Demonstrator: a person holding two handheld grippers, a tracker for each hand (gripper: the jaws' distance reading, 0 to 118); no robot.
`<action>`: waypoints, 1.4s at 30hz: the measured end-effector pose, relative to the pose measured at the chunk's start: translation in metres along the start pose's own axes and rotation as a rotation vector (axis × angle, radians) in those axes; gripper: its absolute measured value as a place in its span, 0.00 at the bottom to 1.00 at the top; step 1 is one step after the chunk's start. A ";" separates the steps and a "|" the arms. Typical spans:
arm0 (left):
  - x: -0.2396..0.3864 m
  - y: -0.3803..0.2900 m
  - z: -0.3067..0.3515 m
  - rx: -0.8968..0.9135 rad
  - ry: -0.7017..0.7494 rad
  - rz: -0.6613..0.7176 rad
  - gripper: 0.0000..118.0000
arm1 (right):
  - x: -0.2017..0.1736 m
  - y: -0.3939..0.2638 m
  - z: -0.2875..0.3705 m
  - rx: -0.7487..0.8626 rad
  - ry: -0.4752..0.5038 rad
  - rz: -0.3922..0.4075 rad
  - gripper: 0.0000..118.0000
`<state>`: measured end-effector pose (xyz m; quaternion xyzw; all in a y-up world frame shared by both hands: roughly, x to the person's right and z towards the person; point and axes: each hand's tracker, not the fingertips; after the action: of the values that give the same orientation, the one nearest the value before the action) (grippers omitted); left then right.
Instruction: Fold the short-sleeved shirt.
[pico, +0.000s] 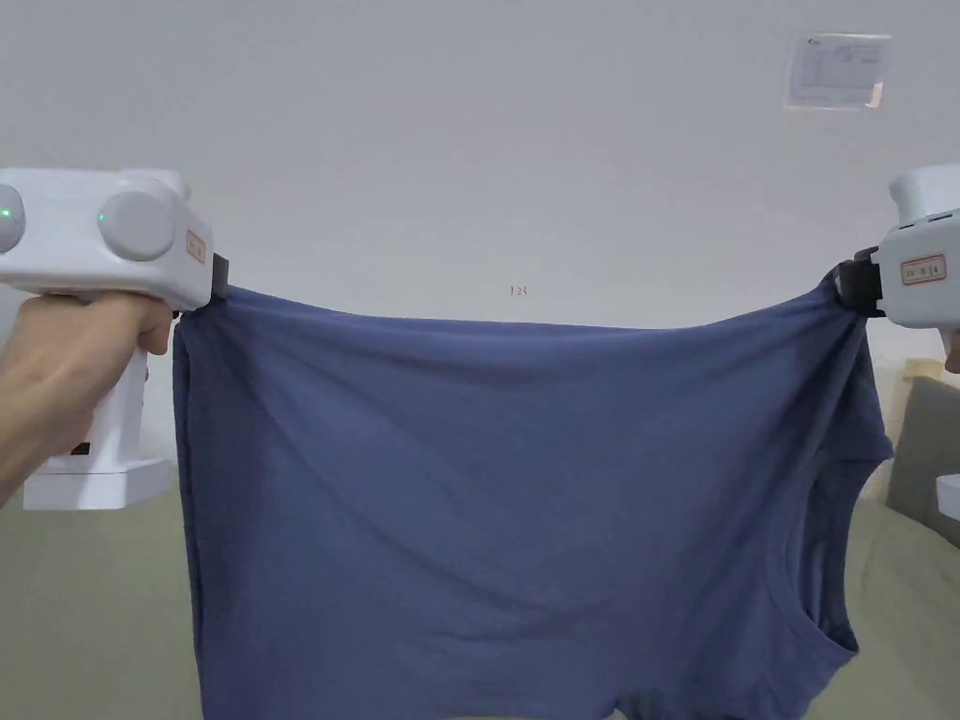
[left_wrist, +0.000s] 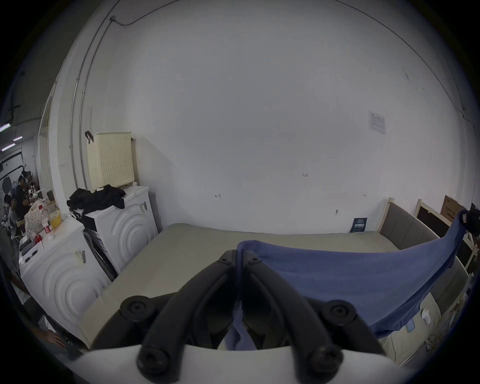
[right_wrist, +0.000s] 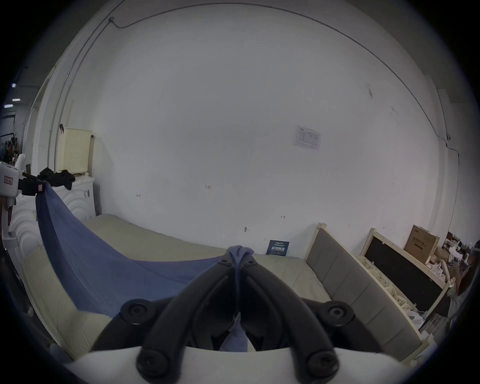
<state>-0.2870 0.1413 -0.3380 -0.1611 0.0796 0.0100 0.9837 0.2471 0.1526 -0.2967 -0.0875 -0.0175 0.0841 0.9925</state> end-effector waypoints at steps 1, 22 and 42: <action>-0.001 0.004 -0.002 -0.005 0.005 0.002 0.03 | -0.001 0.002 -0.004 0.003 0.003 -0.014 0.03; 0.032 0.061 -0.116 0.012 0.118 -0.052 0.03 | -0.009 0.045 -0.167 -0.009 -0.055 -0.056 0.03; 0.073 0.016 -0.279 -0.034 0.146 -0.059 0.03 | -0.017 0.002 -0.316 -0.051 -0.113 -0.043 0.03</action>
<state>-0.2585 0.0674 -0.6157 -0.1804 0.1460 -0.0296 0.9722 0.2458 0.0973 -0.6079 -0.1076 -0.0777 0.0668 0.9889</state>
